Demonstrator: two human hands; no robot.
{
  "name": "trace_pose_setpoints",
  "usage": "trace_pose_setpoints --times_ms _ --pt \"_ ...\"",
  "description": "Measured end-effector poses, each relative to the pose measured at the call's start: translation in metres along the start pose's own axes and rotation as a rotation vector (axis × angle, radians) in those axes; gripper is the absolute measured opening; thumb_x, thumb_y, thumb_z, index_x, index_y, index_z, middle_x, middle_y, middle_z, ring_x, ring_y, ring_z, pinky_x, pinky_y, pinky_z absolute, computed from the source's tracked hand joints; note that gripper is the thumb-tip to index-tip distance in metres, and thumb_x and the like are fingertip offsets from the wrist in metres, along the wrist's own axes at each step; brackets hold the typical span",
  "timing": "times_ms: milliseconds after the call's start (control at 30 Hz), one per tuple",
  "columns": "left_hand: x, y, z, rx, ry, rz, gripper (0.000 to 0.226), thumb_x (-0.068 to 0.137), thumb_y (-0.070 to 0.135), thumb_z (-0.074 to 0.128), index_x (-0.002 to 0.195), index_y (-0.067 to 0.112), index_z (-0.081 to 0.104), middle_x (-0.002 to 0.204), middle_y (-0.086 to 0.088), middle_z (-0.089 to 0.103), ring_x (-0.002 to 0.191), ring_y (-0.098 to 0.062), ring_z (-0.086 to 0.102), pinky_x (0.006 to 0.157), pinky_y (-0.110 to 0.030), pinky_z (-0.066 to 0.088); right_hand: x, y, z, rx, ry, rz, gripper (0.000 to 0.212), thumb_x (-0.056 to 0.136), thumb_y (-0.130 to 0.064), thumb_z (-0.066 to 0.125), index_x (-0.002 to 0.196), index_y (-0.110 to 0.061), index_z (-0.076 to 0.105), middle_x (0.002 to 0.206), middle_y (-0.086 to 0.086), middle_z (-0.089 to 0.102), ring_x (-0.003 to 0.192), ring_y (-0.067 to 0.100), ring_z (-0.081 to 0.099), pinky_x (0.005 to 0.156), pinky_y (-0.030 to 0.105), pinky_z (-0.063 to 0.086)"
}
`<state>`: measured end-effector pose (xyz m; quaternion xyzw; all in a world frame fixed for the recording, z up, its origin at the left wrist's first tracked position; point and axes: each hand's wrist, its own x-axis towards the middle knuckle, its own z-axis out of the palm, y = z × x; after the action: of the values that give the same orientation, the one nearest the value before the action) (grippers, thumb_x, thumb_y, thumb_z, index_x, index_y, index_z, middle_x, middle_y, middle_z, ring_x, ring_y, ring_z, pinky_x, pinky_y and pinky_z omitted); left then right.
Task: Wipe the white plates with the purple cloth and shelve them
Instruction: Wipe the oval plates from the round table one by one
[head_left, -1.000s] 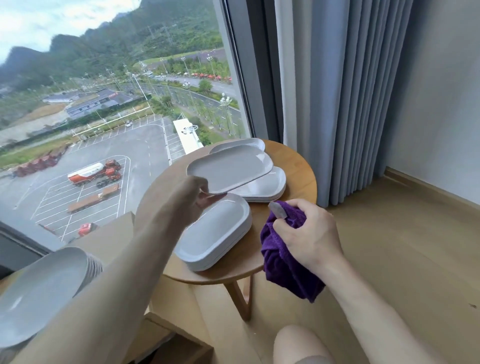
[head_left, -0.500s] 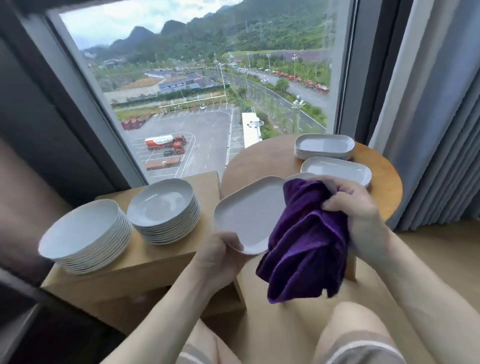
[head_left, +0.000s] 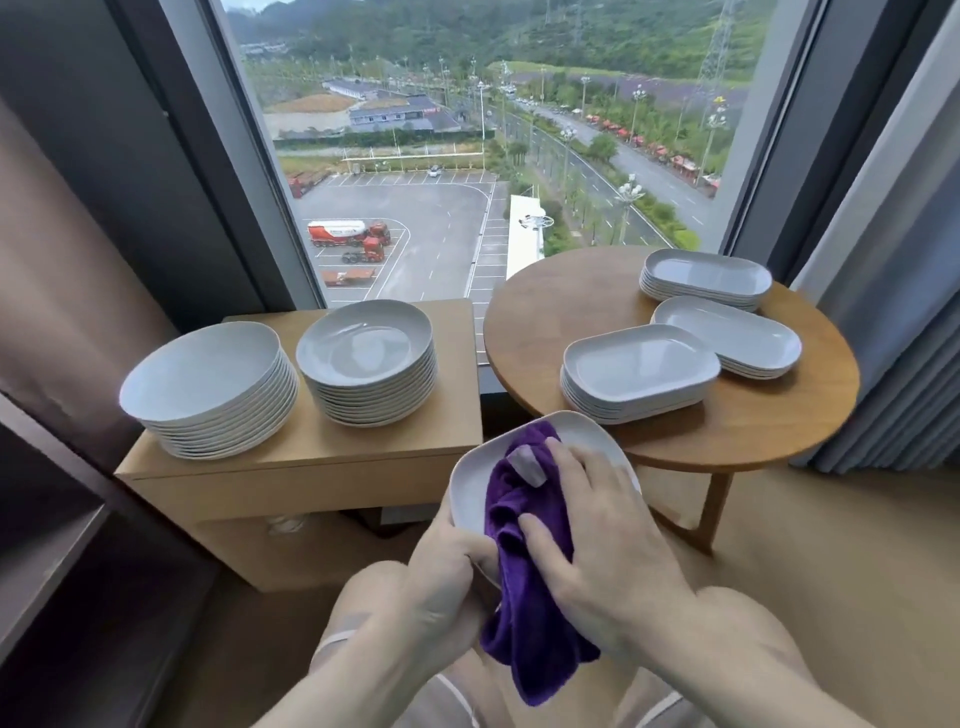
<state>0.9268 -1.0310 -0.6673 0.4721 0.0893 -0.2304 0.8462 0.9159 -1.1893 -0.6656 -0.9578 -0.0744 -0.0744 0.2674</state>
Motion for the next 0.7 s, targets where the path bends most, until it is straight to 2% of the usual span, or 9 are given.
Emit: trace_pose_setpoints --times_ms 67,133,233,333,467,533,633,700 --pt "-0.003 0.002 0.0 0.012 -0.027 -0.005 0.093 0.046 -0.018 0.042 0.131 0.013 0.063 0.099 -0.025 0.071 0.077 -0.035 0.067 0.049 -0.03 0.051 -0.005 -0.005 0.002 0.134 -0.074 -0.012 0.091 0.084 -0.074 0.04 0.161 -0.029 0.019 0.154 -0.02 0.026 0.142 0.003 0.025 0.12 0.028 0.026" --pt "-0.007 -0.001 0.0 0.029 -0.044 -0.025 0.095 0.046 -0.019 0.041 0.134 0.013 0.059 0.089 -0.023 0.07 0.067 -0.031 0.068 0.045 -0.029 0.049 -0.006 -0.003 0.006 0.298 -0.092 0.035 0.089 0.081 -0.073 0.051 0.158 -0.036 0.024 0.152 -0.027 0.031 0.142 -0.003 0.027 0.12 0.029 0.029" --pt "-0.01 -0.015 0.003 0.109 -0.108 -0.045 0.102 0.048 -0.022 0.045 0.14 0.021 0.054 0.104 -0.024 0.07 0.08 -0.033 0.071 0.051 -0.032 0.052 -0.007 0.003 0.018 0.433 -0.05 0.147 0.073 0.082 -0.066 0.059 0.148 -0.044 0.037 0.138 -0.032 0.045 0.134 -0.002 0.041 0.113 0.031 0.04" --pt "-0.008 -0.022 0.007 0.131 -0.158 -0.053 0.103 0.047 -0.024 0.046 0.136 0.027 0.055 0.107 -0.022 0.072 0.082 -0.03 0.072 0.054 -0.032 0.055 -0.012 0.007 0.026 0.421 0.004 0.19 0.059 0.089 -0.046 0.061 0.144 -0.043 0.041 0.133 -0.035 0.045 0.129 -0.005 0.043 0.109 0.023 0.041" --pt "-0.008 -0.018 0.006 0.154 -0.143 -0.026 0.095 0.047 -0.018 0.046 0.129 0.029 0.06 0.111 -0.018 0.072 0.096 -0.032 0.071 0.066 -0.034 0.058 -0.006 0.021 0.023 0.364 0.065 0.153 0.069 0.08 -0.023 0.055 0.147 -0.033 0.046 0.14 -0.025 0.047 0.134 -0.005 0.039 0.11 0.011 0.032" --pt "-0.006 -0.015 0.002 0.174 -0.135 -0.036 0.094 0.047 -0.015 0.047 0.126 0.032 0.063 0.113 -0.018 0.07 0.101 -0.036 0.067 0.066 -0.034 0.059 0.003 0.034 0.022 0.292 0.106 0.144 0.072 0.078 -0.021 0.053 0.149 -0.027 0.047 0.144 -0.02 0.044 0.135 -0.002 0.035 0.113 0.015 0.029" --pt "-0.009 -0.01 0.0 0.192 -0.184 -0.047 0.092 0.048 -0.012 0.052 0.123 0.04 0.065 0.118 -0.015 0.068 0.113 -0.04 0.062 0.077 -0.038 0.06 0.012 0.049 0.019 0.193 0.174 0.182 0.071 0.076 -0.024 0.052 0.147 -0.021 0.05 0.141 -0.011 0.044 0.123 0.009 0.039 0.107 0.03 0.036" --pt "-0.005 -0.01 -0.004 0.196 -0.209 -0.055 0.093 0.048 -0.012 0.051 0.123 0.041 0.066 0.121 -0.015 0.068 0.117 -0.042 0.062 0.08 -0.04 0.06 0.013 0.051 0.016 0.163 0.191 0.197 0.07 0.076 -0.025 0.052 0.146 -0.021 0.052 0.138 -0.01 0.046 0.118 0.011 0.039 0.104 0.031 0.037"
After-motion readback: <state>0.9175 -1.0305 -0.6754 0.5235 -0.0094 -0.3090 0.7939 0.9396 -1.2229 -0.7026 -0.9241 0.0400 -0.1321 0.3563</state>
